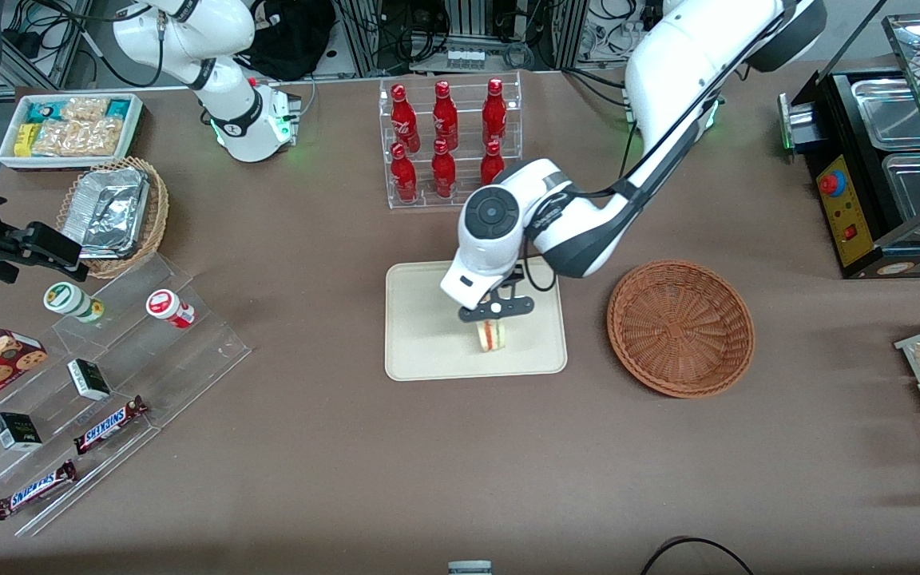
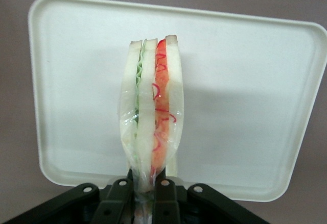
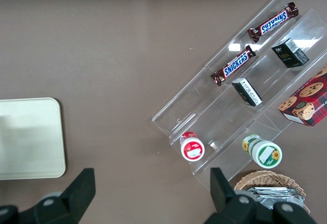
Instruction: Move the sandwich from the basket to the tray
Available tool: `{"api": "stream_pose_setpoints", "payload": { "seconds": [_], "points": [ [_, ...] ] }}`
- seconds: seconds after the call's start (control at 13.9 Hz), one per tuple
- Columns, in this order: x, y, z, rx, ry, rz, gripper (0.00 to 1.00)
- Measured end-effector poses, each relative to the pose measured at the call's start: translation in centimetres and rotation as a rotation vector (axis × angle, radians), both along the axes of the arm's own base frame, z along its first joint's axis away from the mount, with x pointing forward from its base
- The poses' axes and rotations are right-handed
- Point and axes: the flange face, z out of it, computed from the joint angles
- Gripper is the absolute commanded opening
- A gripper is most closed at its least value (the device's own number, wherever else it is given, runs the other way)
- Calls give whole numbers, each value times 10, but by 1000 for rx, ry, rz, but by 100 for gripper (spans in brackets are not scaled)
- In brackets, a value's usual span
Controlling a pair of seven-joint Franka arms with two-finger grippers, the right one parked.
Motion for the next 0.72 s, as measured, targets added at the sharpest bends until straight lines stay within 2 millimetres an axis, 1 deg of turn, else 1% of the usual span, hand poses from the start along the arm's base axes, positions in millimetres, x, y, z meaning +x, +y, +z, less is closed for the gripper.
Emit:
{"api": "stream_pose_setpoints", "payload": {
  "seconds": [0.14, 0.29, 0.36, 0.43, 0.5, 0.58, 0.72],
  "points": [
    [-4, -11, -15, 5, 15, -1, 3],
    [-5, -14, -33, 21, 24, -4, 5],
    [-4, -14, -40, 28, 25, -5, 10],
    [-2, -14, -45, 30, 26, -3, 44],
    [0, -14, -48, 29, 28, 0, 99],
    [3, -14, -49, 26, 28, 6, 100],
    [7, -16, -42, 17, 16, 25, 100]
  ]
}}
